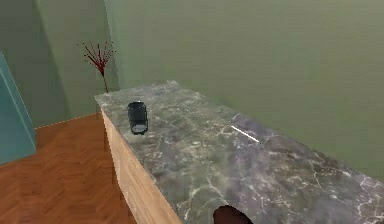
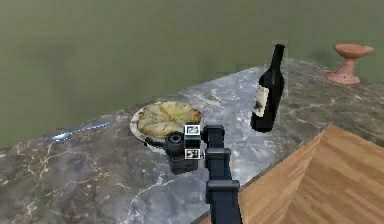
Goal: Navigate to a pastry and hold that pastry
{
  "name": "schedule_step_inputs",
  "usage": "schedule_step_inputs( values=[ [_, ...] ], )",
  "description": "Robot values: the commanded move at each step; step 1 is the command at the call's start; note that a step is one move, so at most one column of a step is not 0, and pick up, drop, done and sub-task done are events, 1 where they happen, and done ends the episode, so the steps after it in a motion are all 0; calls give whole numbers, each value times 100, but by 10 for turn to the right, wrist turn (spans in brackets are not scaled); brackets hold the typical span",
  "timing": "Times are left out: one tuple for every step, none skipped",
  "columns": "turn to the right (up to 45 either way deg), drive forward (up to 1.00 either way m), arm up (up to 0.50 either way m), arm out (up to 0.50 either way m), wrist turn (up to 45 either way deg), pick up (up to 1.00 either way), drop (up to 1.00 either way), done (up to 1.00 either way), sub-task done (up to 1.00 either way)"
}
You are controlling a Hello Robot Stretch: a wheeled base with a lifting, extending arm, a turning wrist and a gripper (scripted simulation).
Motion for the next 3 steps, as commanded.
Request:
schedule_step_inputs(
  values=[
    [0, 0, 0, 0, 0, 100, 0, 0, 0],
    [0, 0, 10, 0, 0, 0, 0, 0, 0],
    [0, 0, 0, 0, 0, 0, 0, 100, 0]
  ],
)
